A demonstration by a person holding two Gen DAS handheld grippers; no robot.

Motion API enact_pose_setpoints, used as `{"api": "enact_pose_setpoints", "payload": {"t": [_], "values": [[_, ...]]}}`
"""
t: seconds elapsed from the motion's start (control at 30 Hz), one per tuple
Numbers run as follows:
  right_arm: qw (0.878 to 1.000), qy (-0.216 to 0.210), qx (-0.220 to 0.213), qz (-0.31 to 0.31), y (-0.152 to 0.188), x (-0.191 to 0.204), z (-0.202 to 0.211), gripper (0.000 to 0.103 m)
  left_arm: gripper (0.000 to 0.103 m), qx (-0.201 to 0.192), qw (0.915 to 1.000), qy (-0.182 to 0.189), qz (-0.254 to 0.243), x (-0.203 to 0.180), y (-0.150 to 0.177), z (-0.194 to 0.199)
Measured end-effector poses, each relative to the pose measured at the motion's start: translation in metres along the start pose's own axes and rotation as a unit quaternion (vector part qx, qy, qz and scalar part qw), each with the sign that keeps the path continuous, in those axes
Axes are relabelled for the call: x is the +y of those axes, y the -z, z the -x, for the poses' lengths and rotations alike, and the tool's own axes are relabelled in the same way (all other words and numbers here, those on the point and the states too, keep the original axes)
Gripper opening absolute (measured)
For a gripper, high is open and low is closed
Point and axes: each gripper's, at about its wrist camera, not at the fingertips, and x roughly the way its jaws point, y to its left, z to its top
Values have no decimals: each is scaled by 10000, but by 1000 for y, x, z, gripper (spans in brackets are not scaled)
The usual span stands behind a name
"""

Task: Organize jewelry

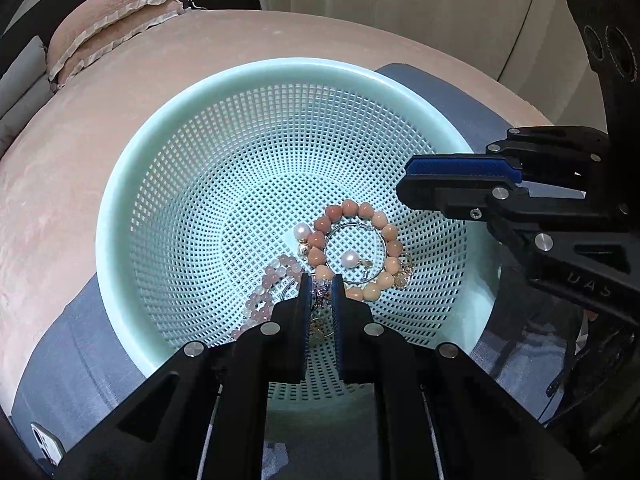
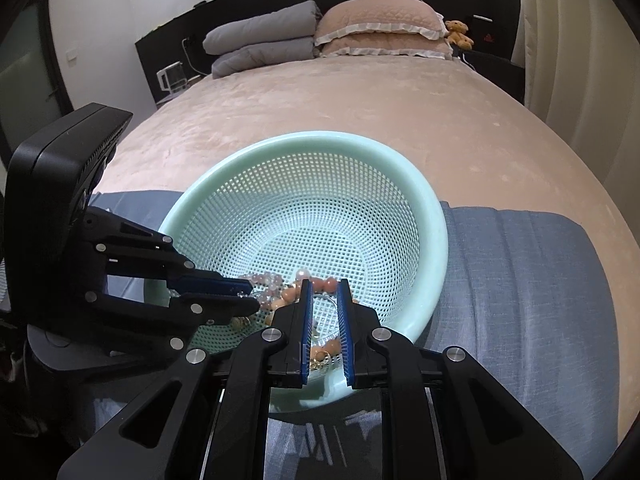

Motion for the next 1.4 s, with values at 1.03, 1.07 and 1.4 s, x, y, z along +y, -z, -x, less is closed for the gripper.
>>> {"api": "enact_pose_setpoints", "payload": {"t": [1.03, 1.07, 1.4], "values": [[9953, 833, -496, -62, 49, 15, 97, 93, 97, -1231, 9805, -1276, 842, -45, 76, 95], [9948, 891, -490, -71, 53, 16, 99, 94, 97, -1281, 9792, -1315, 859, -48, 79, 96], [9922, 1059, -624, -191, 92, 13, 119, 95, 97, -1823, 9672, -1514, 915, -81, 108, 106]]}}
